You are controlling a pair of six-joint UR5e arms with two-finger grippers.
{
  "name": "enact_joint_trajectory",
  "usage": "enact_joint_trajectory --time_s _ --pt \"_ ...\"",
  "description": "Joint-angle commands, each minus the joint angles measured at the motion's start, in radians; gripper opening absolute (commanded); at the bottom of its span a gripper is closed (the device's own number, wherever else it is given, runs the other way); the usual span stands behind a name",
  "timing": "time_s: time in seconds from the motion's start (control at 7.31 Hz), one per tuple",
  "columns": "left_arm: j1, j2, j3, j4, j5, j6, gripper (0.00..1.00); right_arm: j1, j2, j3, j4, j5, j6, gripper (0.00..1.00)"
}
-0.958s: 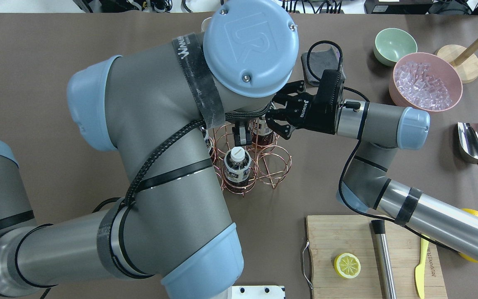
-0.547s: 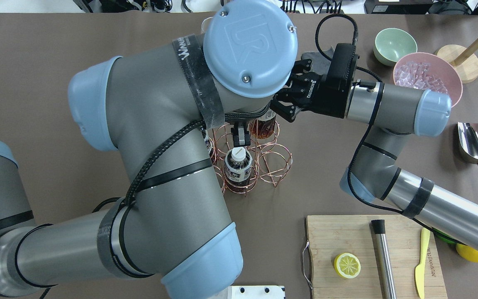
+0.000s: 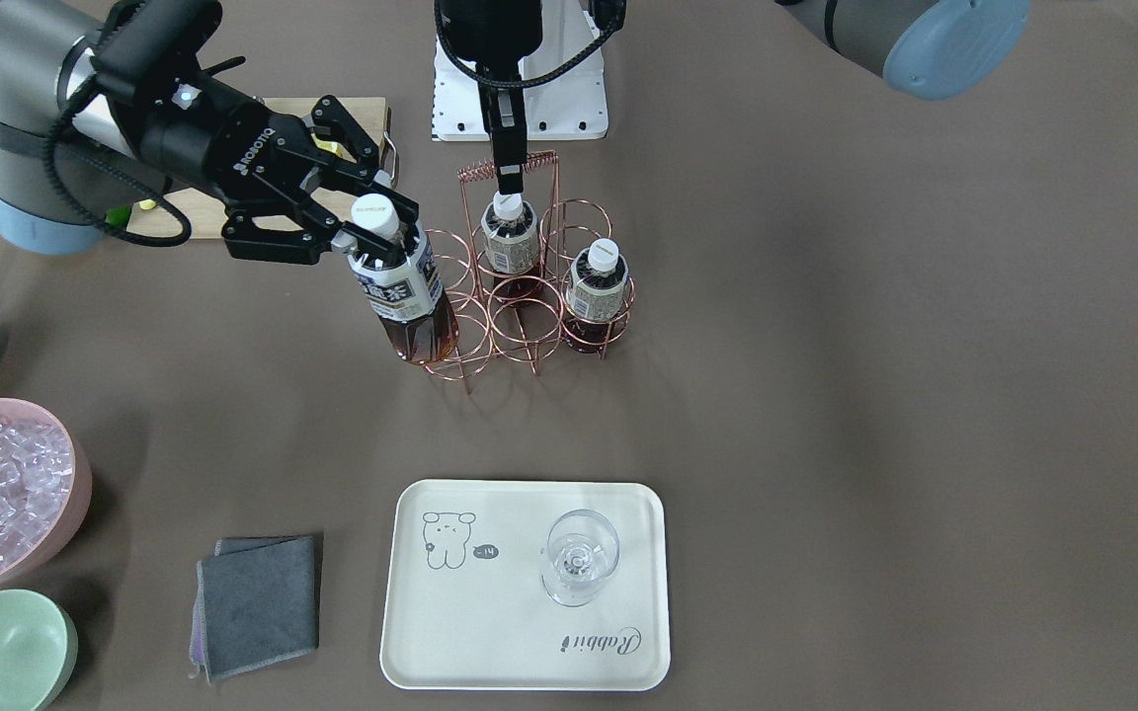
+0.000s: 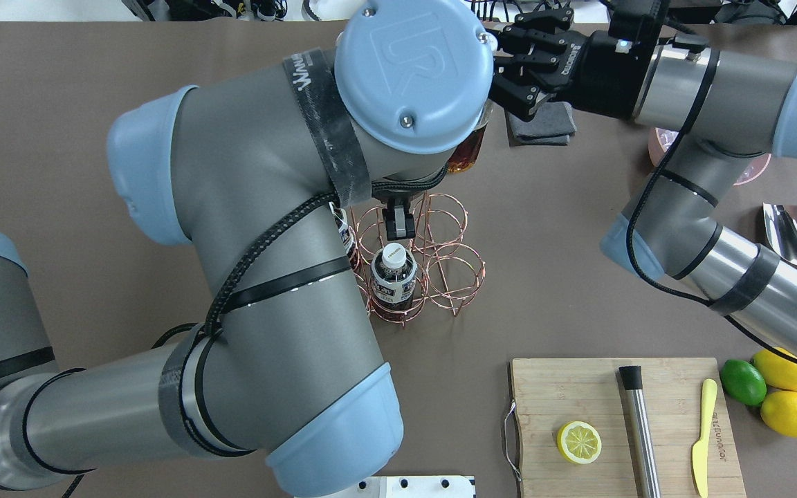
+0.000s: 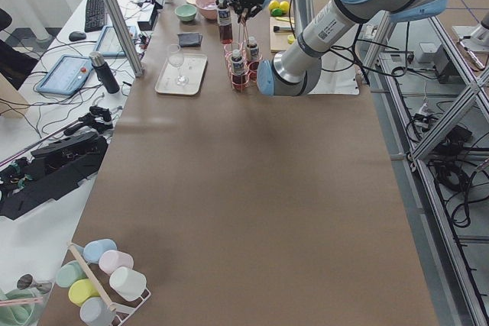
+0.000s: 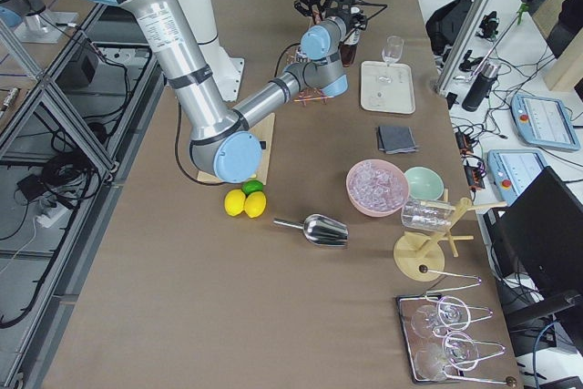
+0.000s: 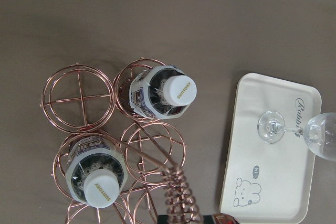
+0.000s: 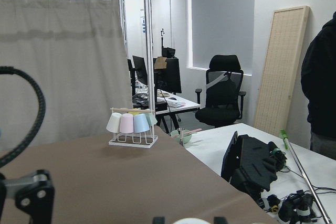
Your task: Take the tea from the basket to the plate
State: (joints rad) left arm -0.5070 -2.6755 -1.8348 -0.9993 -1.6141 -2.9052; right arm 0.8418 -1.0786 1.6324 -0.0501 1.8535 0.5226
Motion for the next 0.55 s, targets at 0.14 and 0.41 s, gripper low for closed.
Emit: enact_joint_trajectory --time_s 0.14,0.41 --pt "-0.111 -0.003 -0.055 0.036 -0.078 0.036 0.0 0.137 0.06 -0.186 -0.005 0.018 0.002 0.0" --pt "-0.23 0.022 -0.095 0.065 -0.154 0.095 0.0 0.161 0.173 -0.39 -0.002 -0.002 -0.004 0.0"
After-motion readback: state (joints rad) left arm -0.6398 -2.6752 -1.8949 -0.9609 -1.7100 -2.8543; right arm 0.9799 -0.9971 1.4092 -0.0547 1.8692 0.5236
